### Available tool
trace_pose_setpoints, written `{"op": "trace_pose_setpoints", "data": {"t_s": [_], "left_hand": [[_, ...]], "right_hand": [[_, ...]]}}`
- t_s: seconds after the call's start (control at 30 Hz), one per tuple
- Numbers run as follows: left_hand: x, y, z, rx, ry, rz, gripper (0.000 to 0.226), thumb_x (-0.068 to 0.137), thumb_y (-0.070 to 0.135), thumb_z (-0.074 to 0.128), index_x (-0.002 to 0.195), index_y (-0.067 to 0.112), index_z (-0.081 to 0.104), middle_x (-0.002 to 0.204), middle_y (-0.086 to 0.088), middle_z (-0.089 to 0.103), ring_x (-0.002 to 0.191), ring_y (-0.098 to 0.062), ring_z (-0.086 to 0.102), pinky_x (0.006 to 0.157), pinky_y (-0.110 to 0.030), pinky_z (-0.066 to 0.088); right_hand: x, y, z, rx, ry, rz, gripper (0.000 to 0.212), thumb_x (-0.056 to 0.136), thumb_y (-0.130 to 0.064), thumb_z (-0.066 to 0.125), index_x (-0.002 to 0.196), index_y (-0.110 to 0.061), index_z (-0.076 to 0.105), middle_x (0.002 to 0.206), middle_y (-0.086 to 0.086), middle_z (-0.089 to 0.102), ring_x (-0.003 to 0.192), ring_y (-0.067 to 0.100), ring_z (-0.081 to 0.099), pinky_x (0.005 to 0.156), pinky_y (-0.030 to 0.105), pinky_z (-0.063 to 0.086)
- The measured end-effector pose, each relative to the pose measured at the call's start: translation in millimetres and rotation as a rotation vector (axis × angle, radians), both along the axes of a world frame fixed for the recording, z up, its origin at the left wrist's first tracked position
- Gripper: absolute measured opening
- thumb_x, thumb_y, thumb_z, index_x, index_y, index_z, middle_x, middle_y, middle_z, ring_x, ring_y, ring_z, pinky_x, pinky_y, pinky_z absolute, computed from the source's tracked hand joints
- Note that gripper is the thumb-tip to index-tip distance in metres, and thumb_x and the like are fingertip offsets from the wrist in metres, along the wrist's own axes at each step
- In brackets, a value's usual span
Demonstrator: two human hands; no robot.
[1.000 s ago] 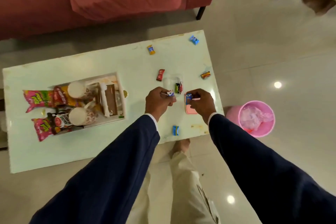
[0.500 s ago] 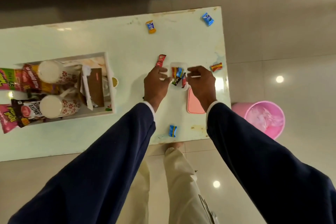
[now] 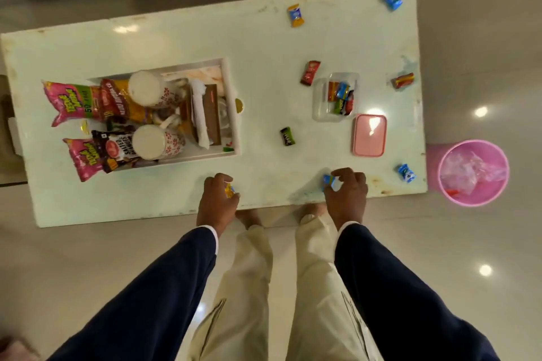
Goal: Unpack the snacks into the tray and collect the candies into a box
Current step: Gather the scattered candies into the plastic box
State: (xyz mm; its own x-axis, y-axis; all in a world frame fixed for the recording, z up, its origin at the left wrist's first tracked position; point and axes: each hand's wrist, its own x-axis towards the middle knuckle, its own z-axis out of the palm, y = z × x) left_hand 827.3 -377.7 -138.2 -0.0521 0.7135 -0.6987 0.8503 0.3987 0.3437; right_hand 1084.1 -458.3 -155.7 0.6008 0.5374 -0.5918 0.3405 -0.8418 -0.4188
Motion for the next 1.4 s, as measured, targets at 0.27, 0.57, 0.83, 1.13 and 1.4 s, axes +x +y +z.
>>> {"op": "trace_pose_setpoints", "data": {"t_s": [0.27, 0.57, 0.83, 1.13, 1.4], "left_hand": [[-23.5, 3.8, -39.4, 0.05, 0.007, -0.073, 0.051, 0.081, 0.033, 0.08, 0.118, 0.017, 0.05, 0.117, -0.004, 0.048, 0.089, -0.023, 0.058, 0.079, -0.038, 0.049], [4.0, -11.5, -51.3, 0.094, -0.154, -0.104, 0.024, 0.086, 0.006, 0.074, 0.103, 0.017, 0.06, 0.105, 0.0, 0.06, 0.093, -0.016, 0.062, 0.073, -0.021, 0.051], [86.4, 33.3, -3.7, 0.055, -0.527, 0.147, 0.016, 0.08, 0.013, 0.083, 0.088, 0.019, 0.07, 0.085, 0.001, 0.074, 0.076, -0.008, 0.069, 0.059, -0.016, 0.05], [205.9, 120.6, 12.3, 0.213, -0.589, 0.155, 0.014, 0.082, 0.01, 0.078, 0.095, 0.013, 0.074, 0.084, -0.001, 0.075, 0.076, -0.017, 0.074, 0.067, -0.041, 0.063], [214.6, 114.7, -9.8, 0.339, -0.453, 0.124, 0.042, 0.084, 0.006, 0.07, 0.122, 0.02, 0.062, 0.121, 0.002, 0.06, 0.098, -0.018, 0.067, 0.085, -0.037, 0.058]], "right_hand": [[-19.9, -10.8, -35.5, 0.043, 0.078, -0.1, 0.042, 0.09, -0.026, 0.071, 0.122, -0.025, 0.044, 0.117, 0.003, 0.045, 0.093, 0.021, 0.057, 0.079, 0.031, 0.049], [2.9, -5.4, -38.6, 0.004, 0.111, -0.045, 0.019, 0.086, -0.012, 0.073, 0.096, -0.011, 0.057, 0.093, 0.004, 0.062, 0.086, 0.028, 0.06, 0.078, 0.038, 0.054], [33.0, 31.9, 6.7, 0.235, 0.352, -0.268, 0.017, 0.087, -0.021, 0.078, 0.083, -0.009, 0.067, 0.078, 0.007, 0.075, 0.073, 0.02, 0.071, 0.068, 0.031, 0.061], [95.8, 127.7, 26.5, 0.368, 0.301, -0.263, 0.008, 0.089, -0.012, 0.071, 0.095, -0.017, 0.068, 0.093, 0.003, 0.074, 0.078, 0.018, 0.075, 0.076, 0.034, 0.064], [111.7, 141.0, 25.4, 0.315, 0.332, -0.26, 0.013, 0.095, -0.015, 0.063, 0.102, -0.007, 0.07, 0.095, 0.007, 0.074, 0.076, 0.021, 0.075, 0.07, 0.033, 0.064]]}}
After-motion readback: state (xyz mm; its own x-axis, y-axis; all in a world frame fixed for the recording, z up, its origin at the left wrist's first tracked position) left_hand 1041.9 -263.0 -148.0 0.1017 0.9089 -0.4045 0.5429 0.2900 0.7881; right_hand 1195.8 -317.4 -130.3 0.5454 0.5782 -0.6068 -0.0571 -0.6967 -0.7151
